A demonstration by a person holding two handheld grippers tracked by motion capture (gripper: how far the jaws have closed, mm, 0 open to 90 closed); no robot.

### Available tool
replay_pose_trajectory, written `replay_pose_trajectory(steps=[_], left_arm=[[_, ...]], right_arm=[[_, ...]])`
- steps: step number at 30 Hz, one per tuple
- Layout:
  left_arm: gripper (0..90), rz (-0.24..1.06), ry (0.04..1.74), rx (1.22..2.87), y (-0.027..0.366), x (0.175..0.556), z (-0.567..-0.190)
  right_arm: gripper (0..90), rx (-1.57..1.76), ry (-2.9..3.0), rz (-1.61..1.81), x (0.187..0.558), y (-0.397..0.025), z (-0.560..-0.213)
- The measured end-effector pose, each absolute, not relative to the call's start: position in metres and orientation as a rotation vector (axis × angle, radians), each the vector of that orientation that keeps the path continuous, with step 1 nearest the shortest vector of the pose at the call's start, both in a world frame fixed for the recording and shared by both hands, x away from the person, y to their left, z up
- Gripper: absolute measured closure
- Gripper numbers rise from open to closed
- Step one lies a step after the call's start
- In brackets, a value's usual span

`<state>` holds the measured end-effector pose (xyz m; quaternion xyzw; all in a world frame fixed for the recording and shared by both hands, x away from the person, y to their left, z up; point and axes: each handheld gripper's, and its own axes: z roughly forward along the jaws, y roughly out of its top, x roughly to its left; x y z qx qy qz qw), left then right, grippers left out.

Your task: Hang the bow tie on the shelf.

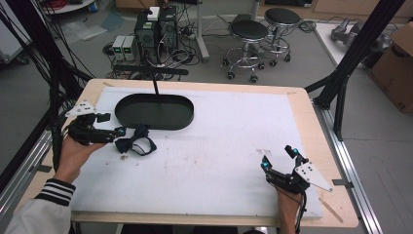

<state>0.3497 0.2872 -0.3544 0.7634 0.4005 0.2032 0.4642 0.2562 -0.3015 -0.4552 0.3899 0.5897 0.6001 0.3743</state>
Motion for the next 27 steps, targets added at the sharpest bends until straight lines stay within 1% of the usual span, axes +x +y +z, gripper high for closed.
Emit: replay_pose_trajectory(steps=[5,16,21,24,27], left_arm=[[16.1,0.464,1.019,1.960,0.280,0.358,-0.362],[17.1,0.445,1.067,2.146,0.271,0.372,-0.378],[18.1,0.402,1.075,2.198,0.261,0.377,-0.386],[21.0,0.384,1.075,2.244,0.255,0.382,-0.394],[21.5,0.382,1.090,2.243,0.253,0.383,-0.396]], right_arm=[[8.8,1.002,1.508,1.538,0.256,-0.302,-0.455],[8.8,1.000,1.508,1.537,0.256,-0.302,-0.455],[8.8,1.002,1.510,1.538,0.256,-0.301,-0.455],[8.8,0.997,1.510,1.538,0.256,-0.302,-0.455],[8.8,0.999,1.510,1.538,0.256,-0.302,-0.455]])
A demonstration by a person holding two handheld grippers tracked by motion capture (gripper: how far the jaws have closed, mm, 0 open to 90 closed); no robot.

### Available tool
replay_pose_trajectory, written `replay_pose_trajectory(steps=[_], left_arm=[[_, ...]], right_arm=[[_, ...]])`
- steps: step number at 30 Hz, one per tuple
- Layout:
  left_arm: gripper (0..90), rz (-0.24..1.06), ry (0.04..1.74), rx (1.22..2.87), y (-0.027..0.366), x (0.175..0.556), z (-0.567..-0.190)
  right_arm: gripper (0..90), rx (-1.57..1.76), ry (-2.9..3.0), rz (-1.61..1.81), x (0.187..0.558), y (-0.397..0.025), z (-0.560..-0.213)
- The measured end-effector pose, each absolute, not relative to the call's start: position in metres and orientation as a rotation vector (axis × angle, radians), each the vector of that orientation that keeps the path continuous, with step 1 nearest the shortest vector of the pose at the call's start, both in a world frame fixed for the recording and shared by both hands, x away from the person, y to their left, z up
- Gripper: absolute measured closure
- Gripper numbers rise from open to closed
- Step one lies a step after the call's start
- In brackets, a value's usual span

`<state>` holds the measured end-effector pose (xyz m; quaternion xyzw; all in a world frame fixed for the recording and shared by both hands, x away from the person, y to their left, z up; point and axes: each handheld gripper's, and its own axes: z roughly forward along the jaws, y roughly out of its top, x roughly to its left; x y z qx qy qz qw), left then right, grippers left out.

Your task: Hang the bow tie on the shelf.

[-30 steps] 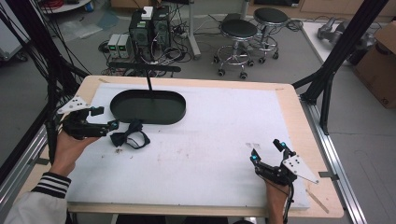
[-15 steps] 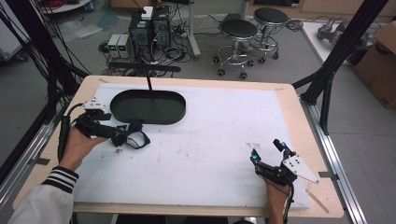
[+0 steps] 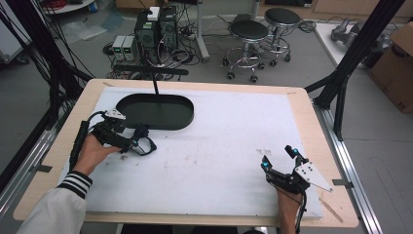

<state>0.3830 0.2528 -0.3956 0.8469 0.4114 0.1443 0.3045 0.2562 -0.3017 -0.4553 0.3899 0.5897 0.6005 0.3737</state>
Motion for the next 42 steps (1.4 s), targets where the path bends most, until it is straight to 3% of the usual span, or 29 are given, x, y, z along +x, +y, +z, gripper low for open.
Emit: replay_pose_trajectory(steps=[14,22,42], left_arm=[[36.3,0.352,1.169,2.273,0.253,0.390,-0.404],[39.2,0.316,1.166,2.289,0.251,0.393,-0.410],[56.6,0.346,1.209,2.303,0.255,0.394,-0.418]], right_arm=[[8.8,1.002,1.508,1.539,0.256,-0.302,-0.455],[8.8,1.002,1.508,1.538,0.256,-0.302,-0.455],[8.8,1.004,1.506,1.540,0.256,-0.302,-0.455]])
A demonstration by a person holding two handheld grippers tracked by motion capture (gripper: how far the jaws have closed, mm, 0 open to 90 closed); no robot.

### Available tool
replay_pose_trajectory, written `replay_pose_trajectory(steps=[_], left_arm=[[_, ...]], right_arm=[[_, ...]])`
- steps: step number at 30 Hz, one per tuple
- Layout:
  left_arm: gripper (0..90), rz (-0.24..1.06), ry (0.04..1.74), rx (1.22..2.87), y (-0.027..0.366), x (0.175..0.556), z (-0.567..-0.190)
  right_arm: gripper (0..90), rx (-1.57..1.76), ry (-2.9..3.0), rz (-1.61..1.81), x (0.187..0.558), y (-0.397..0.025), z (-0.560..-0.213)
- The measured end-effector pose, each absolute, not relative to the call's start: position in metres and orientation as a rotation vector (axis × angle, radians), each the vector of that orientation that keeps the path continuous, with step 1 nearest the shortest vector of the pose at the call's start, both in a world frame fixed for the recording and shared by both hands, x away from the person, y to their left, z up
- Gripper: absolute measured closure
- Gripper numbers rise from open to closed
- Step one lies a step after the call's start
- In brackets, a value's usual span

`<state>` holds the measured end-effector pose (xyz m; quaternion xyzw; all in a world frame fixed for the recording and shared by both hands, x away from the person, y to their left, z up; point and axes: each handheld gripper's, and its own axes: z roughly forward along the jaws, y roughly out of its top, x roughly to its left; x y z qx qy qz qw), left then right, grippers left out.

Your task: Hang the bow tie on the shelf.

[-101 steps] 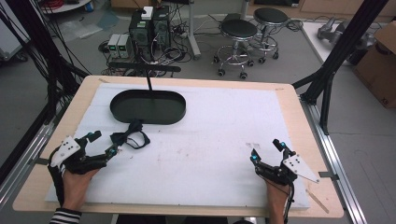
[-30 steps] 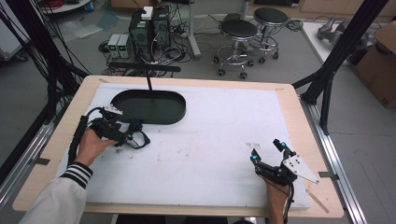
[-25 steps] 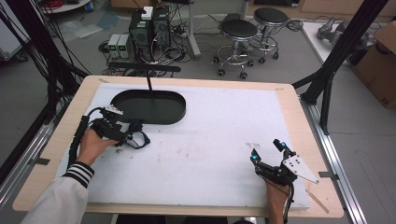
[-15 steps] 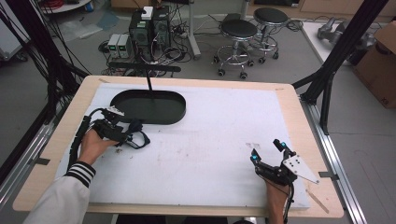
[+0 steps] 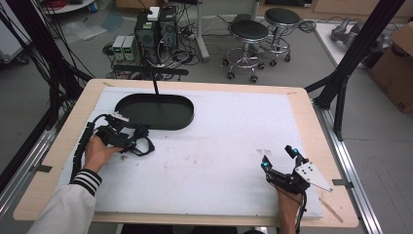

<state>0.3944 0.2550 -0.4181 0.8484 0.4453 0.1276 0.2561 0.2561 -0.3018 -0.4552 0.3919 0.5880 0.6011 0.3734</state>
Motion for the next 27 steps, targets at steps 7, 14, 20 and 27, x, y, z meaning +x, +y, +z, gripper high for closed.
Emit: replay_pose_trajectory(steps=[7,14,20,27], left_arm=[[63.3,0.371,1.211,2.314,0.2522,0.3935,-0.4186],[63.9,0.359,1.222,2.313,0.2519,0.3948,-0.4210],[71.8,0.361,1.218,2.307,0.2520,0.3943,-0.4205],[74.2,0.375,1.234,2.264,0.2525,0.3910,-0.4179]], right_arm=[[8.8,1.004,1.506,1.540,0.2560,-0.3018,-0.4553],[8.8,1.003,1.506,1.542,0.2560,-0.3018,-0.4553],[8.8,1.003,1.507,1.542,0.2559,-0.3018,-0.4553],[8.8,1.004,1.505,1.542,0.2560,-0.3018,-0.4553]])
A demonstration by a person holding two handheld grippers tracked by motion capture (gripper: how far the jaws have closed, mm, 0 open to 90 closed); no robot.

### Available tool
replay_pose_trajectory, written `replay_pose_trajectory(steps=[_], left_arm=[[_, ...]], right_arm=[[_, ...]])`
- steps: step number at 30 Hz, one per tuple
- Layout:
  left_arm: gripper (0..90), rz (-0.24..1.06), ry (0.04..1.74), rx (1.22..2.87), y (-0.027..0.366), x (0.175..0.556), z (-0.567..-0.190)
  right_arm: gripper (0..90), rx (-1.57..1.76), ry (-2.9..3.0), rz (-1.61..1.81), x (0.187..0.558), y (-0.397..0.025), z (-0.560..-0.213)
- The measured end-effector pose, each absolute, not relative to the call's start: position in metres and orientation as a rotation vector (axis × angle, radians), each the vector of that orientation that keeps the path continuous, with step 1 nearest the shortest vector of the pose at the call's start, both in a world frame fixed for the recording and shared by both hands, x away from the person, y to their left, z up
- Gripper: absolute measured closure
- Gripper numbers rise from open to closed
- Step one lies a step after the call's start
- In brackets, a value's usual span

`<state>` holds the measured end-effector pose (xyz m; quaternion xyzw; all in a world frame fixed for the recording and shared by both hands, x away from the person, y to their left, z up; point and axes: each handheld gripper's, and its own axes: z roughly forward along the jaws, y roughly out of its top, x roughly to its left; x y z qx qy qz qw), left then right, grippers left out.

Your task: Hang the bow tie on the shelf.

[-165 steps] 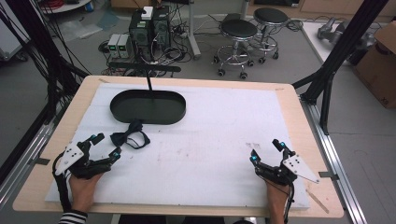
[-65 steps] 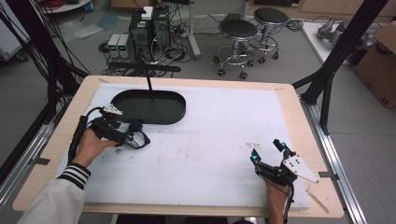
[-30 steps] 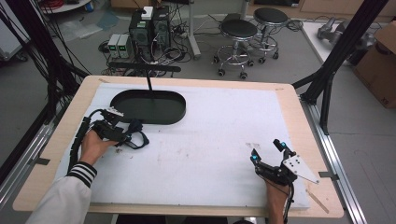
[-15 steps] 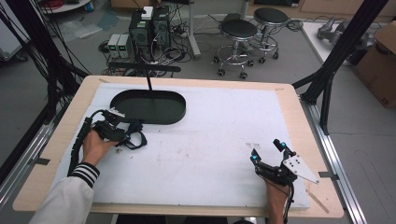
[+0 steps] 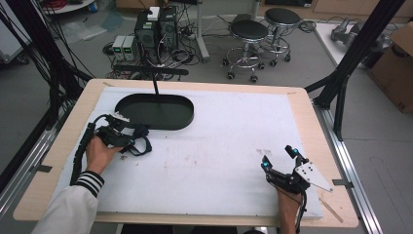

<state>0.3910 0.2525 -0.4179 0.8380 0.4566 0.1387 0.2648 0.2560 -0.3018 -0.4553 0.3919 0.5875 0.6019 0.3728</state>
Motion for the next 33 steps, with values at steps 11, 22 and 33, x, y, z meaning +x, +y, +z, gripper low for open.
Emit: replay_pose_trajectory(steps=[11,22,33], left_arm=[[74.4,0.403,1.230,2.175,0.257,0.384,-0.414],[74.4,0.442,1.178,2.121,0.264,0.377,-0.402],[74.5,0.531,1.113,2.017,0.272,0.372,-0.391]], right_arm=[[8.8,1.001,1.507,1.539,0.256,-0.302,-0.455],[8.8,1.005,1.511,1.537,0.256,-0.302,-0.455],[8.8,1.003,1.508,1.535,0.256,-0.301,-0.455]])
